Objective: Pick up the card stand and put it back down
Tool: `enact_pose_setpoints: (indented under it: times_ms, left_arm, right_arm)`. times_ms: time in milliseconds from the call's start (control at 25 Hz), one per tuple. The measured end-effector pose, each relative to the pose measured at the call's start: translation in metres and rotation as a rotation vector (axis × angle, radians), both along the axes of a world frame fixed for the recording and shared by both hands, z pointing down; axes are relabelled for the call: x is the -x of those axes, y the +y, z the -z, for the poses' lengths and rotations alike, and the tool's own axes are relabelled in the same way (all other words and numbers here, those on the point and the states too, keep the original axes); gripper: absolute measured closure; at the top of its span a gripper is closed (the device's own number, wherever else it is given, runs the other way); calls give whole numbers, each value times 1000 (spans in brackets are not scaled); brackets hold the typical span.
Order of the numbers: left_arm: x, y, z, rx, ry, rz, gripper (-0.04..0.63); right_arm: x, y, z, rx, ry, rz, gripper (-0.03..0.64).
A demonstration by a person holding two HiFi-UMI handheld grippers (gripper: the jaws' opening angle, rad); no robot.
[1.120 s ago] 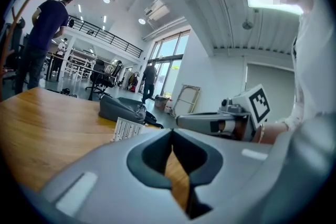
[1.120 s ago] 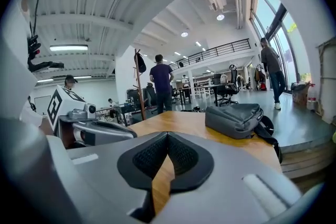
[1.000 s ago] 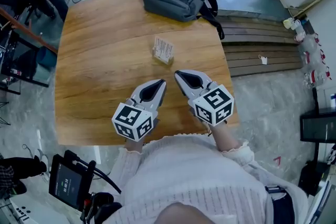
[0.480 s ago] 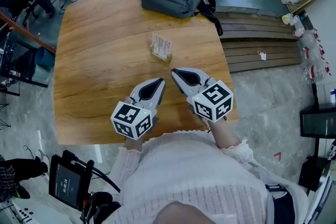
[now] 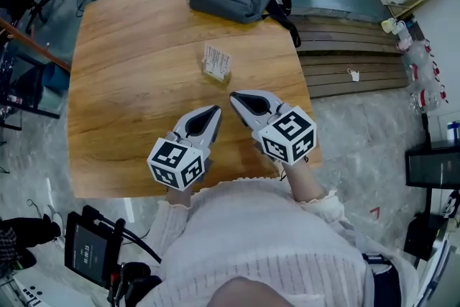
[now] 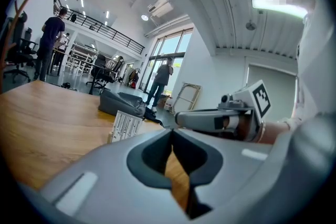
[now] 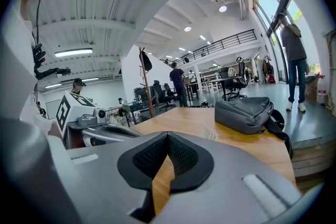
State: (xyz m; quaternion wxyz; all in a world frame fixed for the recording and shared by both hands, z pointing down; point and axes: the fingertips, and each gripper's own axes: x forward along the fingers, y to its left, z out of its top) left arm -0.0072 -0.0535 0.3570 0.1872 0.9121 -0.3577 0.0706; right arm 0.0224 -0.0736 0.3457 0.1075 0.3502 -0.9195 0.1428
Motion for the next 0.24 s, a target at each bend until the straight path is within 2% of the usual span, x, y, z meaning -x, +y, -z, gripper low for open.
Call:
enact_pose_setpoints:
  times_ms: [240]
  left_arm:
    - [3,-4,3,-17,4,9,586]
  right_arm:
    - [4,-1,2,-14,13,17,617]
